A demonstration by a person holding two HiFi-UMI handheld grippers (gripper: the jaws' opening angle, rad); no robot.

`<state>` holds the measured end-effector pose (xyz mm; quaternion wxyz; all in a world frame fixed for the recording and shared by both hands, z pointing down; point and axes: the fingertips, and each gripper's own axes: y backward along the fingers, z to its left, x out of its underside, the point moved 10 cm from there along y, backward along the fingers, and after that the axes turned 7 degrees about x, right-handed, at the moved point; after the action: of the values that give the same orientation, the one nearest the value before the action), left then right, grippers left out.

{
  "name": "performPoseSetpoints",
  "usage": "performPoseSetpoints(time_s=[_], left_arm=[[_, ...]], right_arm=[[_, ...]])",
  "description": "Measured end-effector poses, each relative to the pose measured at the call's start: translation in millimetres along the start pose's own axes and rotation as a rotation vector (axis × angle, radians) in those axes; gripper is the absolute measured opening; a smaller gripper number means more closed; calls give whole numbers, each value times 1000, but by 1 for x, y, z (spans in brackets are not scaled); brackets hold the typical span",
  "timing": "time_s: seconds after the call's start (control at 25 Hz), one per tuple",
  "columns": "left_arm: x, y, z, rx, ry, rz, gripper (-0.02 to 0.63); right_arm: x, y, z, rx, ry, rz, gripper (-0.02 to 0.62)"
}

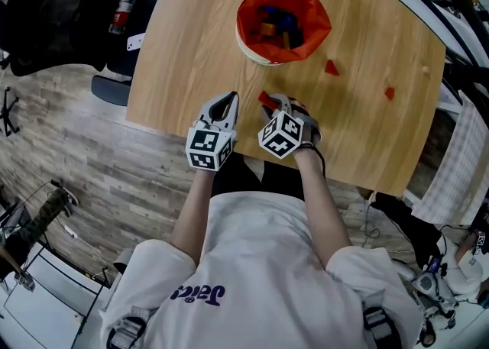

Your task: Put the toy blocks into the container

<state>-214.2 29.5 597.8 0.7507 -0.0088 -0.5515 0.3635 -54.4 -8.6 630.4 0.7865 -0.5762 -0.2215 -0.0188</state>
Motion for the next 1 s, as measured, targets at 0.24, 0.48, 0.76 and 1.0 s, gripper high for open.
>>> performPoseSetpoints(time_s=[0.24,0.48,0.76,1.0], left_arm=[[1,5,0,-22,64,-18,14],[-2,6,-2,-23,55,-19,14],[-13,9,-4,-17,33,-23,14],[-51,21,-5,-27,-29,-75,14]], right_arm=[[-1,1,1,-3,22,5,67],[-3,9,0,9,10,-15,64],[-18,38,-7,42,-41,-78,63],[-48,79,-21,65,-112,-192,63]])
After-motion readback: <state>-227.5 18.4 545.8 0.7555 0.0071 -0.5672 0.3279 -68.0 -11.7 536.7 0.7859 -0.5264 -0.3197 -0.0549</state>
